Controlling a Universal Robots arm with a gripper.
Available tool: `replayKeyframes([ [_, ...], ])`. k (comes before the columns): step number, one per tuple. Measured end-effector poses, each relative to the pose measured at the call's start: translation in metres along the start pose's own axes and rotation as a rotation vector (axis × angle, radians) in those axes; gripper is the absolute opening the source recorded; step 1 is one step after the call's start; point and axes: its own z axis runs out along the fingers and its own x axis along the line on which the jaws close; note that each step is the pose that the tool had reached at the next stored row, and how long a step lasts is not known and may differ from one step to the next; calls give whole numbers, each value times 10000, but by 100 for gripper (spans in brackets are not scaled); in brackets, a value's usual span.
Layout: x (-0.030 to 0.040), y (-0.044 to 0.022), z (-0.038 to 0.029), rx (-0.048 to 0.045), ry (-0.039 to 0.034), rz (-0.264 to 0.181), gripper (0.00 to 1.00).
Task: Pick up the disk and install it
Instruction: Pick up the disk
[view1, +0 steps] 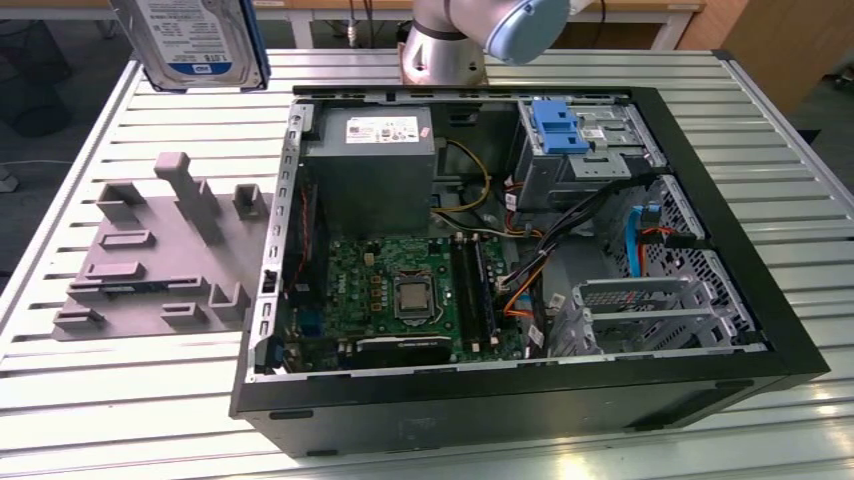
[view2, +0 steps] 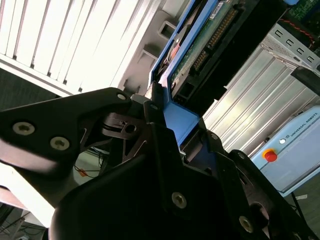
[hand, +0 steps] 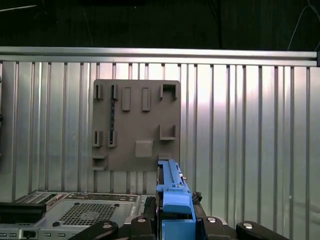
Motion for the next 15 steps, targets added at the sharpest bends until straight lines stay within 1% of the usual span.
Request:
replayKeyframes([
  [13, 0, -123, 0, 1, 0, 0, 36],
  [14, 0, -178, -1, 0, 0, 0, 36],
  [15, 0, -189, -1, 0, 0, 0, 36],
])
